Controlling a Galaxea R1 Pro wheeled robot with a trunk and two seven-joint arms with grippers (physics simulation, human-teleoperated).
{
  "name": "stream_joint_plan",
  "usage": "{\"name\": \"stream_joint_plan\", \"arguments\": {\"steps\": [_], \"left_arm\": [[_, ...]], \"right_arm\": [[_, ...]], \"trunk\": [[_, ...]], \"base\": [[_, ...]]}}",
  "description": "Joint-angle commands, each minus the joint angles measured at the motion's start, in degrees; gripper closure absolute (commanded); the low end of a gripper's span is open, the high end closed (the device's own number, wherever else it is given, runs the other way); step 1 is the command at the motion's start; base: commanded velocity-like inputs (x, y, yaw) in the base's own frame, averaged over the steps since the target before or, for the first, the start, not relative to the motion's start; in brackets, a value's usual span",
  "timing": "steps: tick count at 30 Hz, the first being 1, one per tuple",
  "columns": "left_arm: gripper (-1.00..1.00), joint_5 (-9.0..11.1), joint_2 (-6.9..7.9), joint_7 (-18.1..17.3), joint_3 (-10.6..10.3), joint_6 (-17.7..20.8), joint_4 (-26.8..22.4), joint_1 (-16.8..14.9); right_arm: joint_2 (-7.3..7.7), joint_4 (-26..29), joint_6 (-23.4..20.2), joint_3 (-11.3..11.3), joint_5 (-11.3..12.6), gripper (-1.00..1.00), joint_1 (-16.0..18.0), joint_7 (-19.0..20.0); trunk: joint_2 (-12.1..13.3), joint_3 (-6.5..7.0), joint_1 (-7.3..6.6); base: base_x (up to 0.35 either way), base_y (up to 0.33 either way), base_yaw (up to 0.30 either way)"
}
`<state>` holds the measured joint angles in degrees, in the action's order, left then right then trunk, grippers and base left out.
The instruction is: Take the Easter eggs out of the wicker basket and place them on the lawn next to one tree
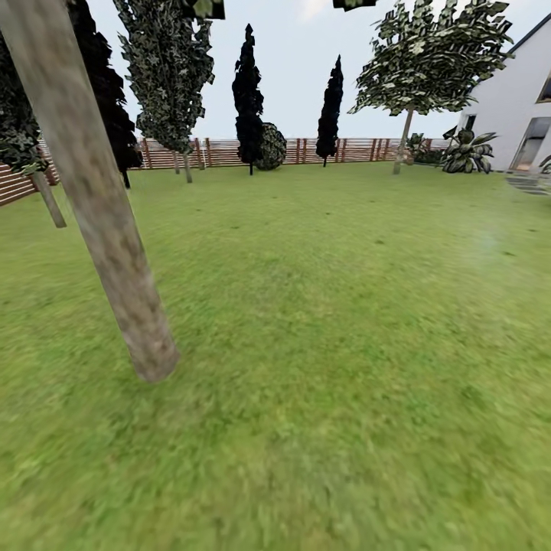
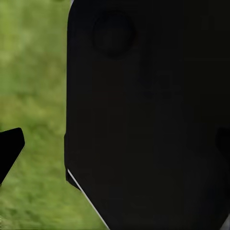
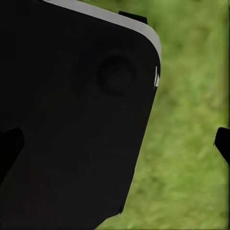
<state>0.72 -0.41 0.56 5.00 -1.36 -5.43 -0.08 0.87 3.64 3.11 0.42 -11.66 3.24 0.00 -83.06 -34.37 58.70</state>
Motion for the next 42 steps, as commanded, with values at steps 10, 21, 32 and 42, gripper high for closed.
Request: {"name": "stream_joint_plan", "arguments": {"steps": [10,21,32,42], "left_arm": [[-1.00,0.08,-0.03,0.05,0.44,-0.13,-0.02,-0.01],[-1.00,0.08,-0.03,0.05,0.43,-0.13,-0.02,-0.01],[-1.00,0.08,-0.03,0.05,0.43,-0.13,-0.02,-0.01],[-1.00,0.08,-0.10,0.05,0.45,-0.13,-0.02,-0.01]], "right_arm": [[0.01,-0.07,0.17,0.02,-0.23,-1.00,0.01,0.00],[0.01,-0.09,0.16,0.01,-0.24,-1.00,0.04,0.00],[-0.06,-0.05,0.21,-0.12,-0.10,-1.00,0.01,0.00],[0.04,-0.08,0.23,-0.28,0.10,-1.00,0.01,0.00]], "trunk": [[-0.02,-0.05,0.03],[-0.02,-0.05,0.03],[-0.02,-0.05,0.03],[-0.02,-0.05,0.03]], "base": [[0.326,0.000,0.000],[0.326,0.000,0.000],[0.326,0.000,0.000],[0.326,0.000,0.000]]}}
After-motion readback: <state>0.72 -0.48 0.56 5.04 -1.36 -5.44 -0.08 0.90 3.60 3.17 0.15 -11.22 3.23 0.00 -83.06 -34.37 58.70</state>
